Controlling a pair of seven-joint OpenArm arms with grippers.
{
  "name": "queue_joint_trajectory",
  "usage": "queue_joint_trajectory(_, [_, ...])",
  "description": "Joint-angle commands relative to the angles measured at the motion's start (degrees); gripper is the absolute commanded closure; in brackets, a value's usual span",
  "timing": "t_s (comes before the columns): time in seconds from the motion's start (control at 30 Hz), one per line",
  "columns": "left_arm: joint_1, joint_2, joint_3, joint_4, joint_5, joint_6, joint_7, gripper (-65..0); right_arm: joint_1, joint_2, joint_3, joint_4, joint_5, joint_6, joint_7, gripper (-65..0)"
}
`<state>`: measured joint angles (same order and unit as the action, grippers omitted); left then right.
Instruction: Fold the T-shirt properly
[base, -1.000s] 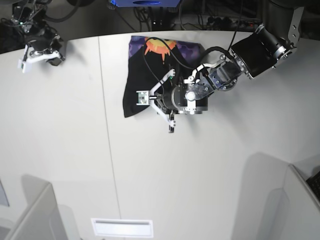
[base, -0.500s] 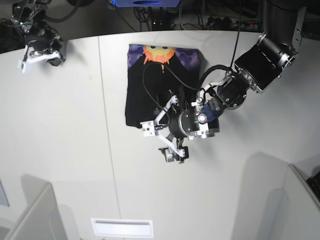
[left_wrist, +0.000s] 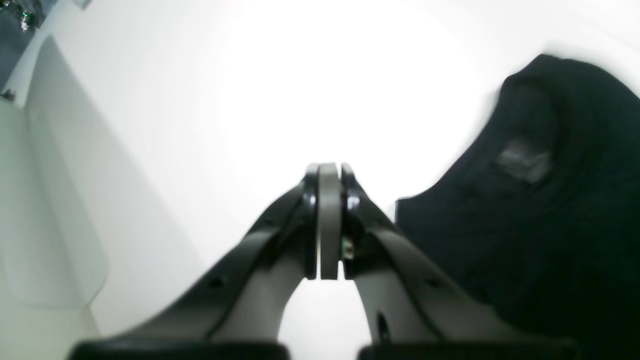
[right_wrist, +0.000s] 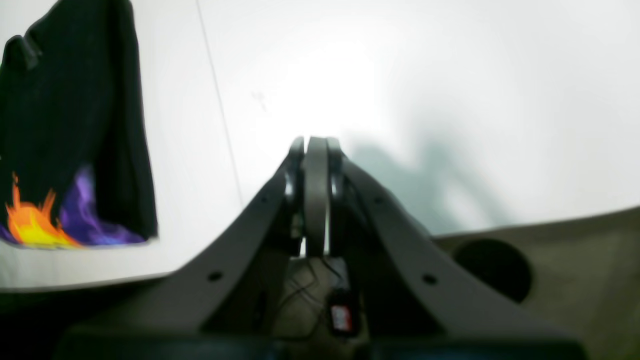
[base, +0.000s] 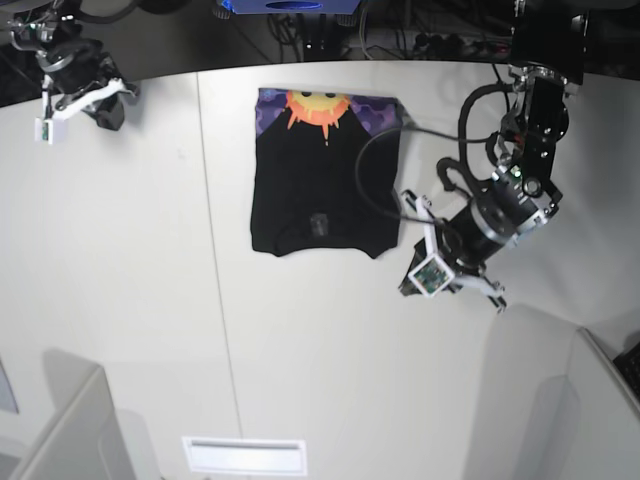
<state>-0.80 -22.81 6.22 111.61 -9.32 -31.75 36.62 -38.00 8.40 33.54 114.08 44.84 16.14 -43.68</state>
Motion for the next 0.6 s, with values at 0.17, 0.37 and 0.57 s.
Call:
queue_joint_trajectory(0.17, [15.9,-6.4,-1.1,0.3,9.5,0.1,-30.8,0.0,-4.8,3.2,0.2,1.1,0.8,0.7,2.7,0.0])
queue_joint_trajectory(0.37, [28.4,-6.3,-2.9,0.5,15.9,0.1,-38.5,0.0,-13.1,6.1,0.3,1.2,-3.1,6.3,7.2,0.0])
queue_joint_trajectory(0.57, [40.0,-6.3,-6.4,0.6,16.4,0.1,-38.7,0.0,-18.2,1.1,0.2,1.0,-25.6,11.7,6.9,0.0])
